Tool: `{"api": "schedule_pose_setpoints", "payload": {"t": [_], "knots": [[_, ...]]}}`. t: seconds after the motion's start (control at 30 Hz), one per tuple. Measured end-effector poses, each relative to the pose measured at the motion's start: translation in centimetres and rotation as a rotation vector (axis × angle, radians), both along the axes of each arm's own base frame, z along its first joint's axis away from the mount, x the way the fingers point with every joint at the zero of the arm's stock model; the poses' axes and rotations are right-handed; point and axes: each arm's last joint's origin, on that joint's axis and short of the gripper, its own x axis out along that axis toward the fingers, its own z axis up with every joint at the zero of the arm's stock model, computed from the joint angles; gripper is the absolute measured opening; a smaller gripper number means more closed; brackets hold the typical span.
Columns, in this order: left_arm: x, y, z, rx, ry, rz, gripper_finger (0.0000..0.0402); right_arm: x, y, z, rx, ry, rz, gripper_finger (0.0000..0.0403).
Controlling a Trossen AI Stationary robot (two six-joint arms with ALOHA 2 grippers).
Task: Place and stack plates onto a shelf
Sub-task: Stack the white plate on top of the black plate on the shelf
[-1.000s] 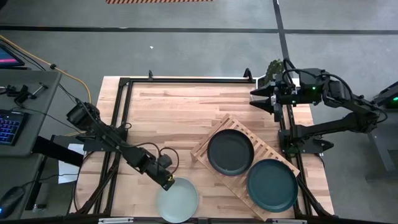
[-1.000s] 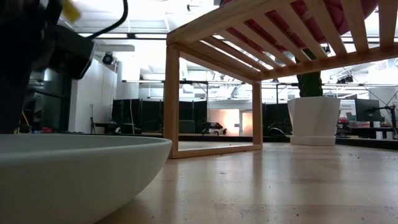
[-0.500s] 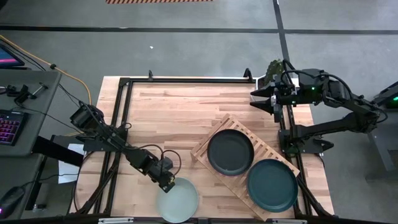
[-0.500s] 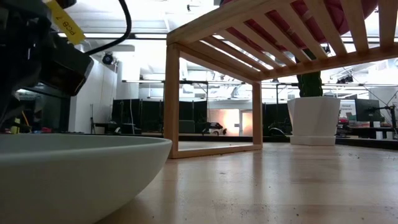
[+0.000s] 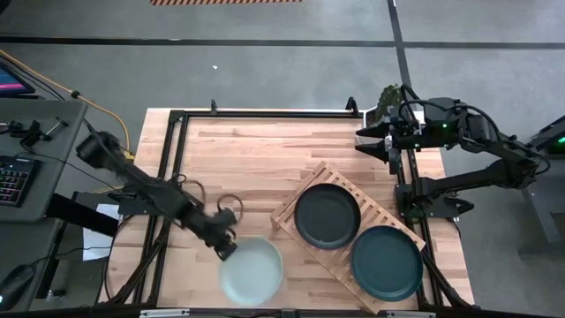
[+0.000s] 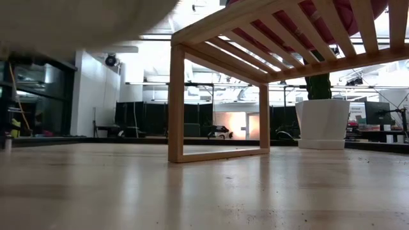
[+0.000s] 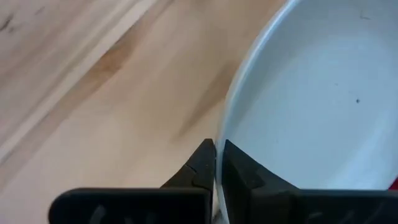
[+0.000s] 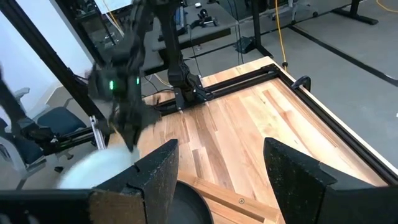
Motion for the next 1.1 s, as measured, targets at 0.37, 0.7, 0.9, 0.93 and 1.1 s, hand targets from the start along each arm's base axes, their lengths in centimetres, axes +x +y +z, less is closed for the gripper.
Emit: {"api": "schedule_pose_setpoints", "payload": {"t": [0.37, 0.7, 0.9, 0.93, 1.1], "knots": [[-3.6, 4.7, 9.3, -0.168, -0.277, 0.122, 0.0001, 0.0, 0.0, 0.0, 0.002, 0.005, 0.002, 0.0218], [3.9, 9.2, 14.4, 0.172, -0.367, 0.027, 0.0001, 0.0, 0.0, 0.0, 0.000, -0.003, 0.002, 0.0218], [9.0, 12.4, 15.4, 0.362, -0.403, -0.022, 0.0001, 0.0, 0.0, 0.0, 0.010, -0.005, -0.001, 0.0218], [9.9, 12.7, 15.4, 0.380, -0.405, -0.026, 0.0001, 0.0, 0.0, 0.0, 0.010, -0.005, -0.002, 0.0218], [14.0, 13.7, 14.7, 0.465, -0.422, -0.054, 0.0001, 0.0, 0.0, 0.0, 0.005, -0.004, -0.008, 0.0218]]}}
